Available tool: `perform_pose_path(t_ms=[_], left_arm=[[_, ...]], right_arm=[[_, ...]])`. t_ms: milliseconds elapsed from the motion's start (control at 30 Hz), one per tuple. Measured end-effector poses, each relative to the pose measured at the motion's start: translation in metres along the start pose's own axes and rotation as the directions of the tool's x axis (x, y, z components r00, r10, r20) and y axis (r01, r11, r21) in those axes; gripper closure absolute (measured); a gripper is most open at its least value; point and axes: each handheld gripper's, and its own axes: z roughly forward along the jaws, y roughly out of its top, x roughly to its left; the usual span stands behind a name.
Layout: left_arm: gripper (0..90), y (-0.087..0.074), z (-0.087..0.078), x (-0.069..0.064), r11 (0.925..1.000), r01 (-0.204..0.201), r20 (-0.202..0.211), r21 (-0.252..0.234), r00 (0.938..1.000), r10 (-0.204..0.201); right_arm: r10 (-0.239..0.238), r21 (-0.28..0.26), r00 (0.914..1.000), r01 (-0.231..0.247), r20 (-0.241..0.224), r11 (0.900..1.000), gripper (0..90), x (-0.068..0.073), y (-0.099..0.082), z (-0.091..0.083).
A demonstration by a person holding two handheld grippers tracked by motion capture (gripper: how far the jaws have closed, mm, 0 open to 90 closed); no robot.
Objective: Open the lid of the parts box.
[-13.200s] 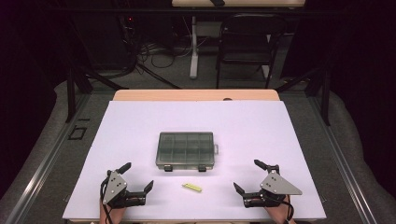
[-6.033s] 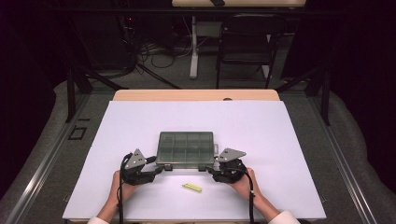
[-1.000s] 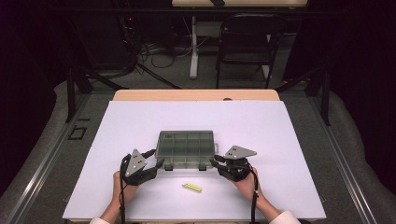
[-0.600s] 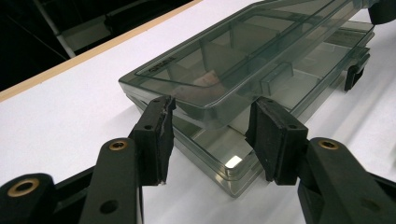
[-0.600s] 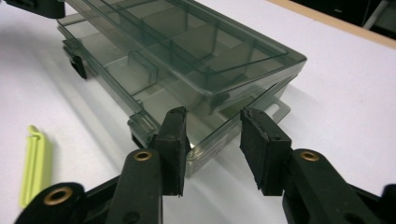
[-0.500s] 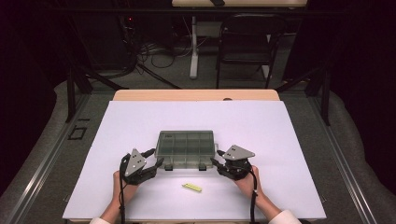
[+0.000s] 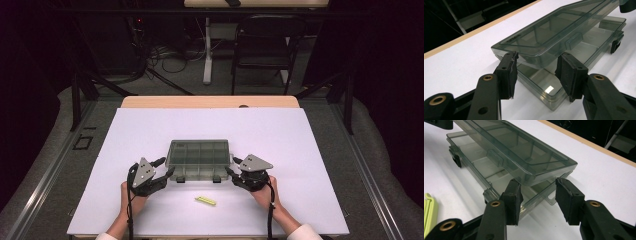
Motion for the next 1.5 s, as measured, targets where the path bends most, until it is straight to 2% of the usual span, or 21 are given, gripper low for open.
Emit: perform_pose_path(t_ms=[167,667,1133,1333,1500], left_arm=[[52.5,0.002,-0.001,0.002,1.0,0.004,-0.014,-0.007,0.9999,-0.004],[57.6,0.006,-0.001,0.007,0.9989,0.004,-0.018,-0.046,0.9998,-0.005],[60.3,0.008,0.001,0.01,0.9994,0.007,-0.007,-0.033,1.0,-0.007],[58.9,0.012,0.001,0.011,0.9996,0.013,-0.009,-0.026,0.9999,-0.013],[61.7,0.017,0.0,0.014,0.9994,0.01,0.001,-0.033,1.0,-0.01]], right_arm=[[-0.011,-0.014,0.9999,0.011,0.001,0.9998,56.3,0.001,0.003,0.001],[-0.026,-0.039,0.9996,0.026,0.012,0.9989,60.1,-0.003,0.008,-0.001],[-0.051,-0.035,0.9986,0.052,0.011,0.998,62.5,-0.005,0.013,0.003],[-0.053,-0.032,0.9985,0.054,0.011,0.998,63.7,-0.006,0.014,0.003],[-0.049,-0.03,0.9987,0.05,0.013,0.9983,64.7,-0.008,0.018,0.004]])
